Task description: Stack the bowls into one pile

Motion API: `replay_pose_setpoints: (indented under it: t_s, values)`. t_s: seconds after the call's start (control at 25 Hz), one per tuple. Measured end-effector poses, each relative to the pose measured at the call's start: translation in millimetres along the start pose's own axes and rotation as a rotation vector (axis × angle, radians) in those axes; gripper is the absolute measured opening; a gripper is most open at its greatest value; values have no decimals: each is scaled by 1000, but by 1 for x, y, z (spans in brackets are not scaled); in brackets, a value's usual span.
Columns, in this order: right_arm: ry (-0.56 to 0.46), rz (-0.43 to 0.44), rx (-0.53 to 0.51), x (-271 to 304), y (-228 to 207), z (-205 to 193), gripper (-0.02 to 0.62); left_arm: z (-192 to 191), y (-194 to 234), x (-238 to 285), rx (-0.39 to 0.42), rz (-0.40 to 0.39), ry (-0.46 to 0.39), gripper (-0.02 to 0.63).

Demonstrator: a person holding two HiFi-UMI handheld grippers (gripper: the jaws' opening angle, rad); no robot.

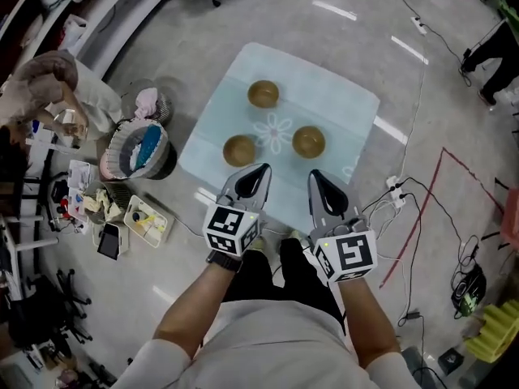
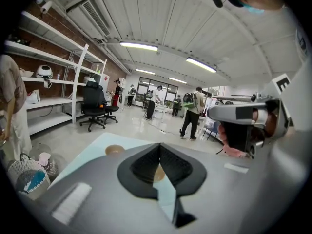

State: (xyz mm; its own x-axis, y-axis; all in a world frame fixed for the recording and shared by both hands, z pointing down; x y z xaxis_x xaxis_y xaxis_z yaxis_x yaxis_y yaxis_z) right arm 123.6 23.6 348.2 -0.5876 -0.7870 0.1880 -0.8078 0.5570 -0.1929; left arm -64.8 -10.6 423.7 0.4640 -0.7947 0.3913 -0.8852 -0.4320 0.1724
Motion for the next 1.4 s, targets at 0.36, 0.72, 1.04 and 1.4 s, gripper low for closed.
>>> replay_pose_setpoints:
  t_s: [0.36,0.72,1.04,1.4]
  values:
    - [45,95,19,54,-3,-22,0,-33,51,16,-75,140,57,6]
    - [98,118,15,104,-6,-42,0,-69,107,46,-135,207,105,8]
    - [154,136,42,137,-10,-69,0,-117,158,59,-191,316,173,9]
    - [192,159,50,160,-8,-92,0,-158,184,66,-214,377,232,23]
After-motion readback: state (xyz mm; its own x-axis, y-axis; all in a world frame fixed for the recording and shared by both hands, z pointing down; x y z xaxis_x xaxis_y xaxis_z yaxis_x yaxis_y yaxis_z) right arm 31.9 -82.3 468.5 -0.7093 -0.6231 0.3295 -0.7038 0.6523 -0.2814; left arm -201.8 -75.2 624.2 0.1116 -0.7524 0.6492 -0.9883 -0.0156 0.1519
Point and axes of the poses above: the fingertips, and each gripper's own axes: x forward along the fingers, y to its left, z out of its top, the point moved 9 cm from there along -x, backward along the fingers, and after that the axes turned 8 degrees about z, right-handed, at the moved point
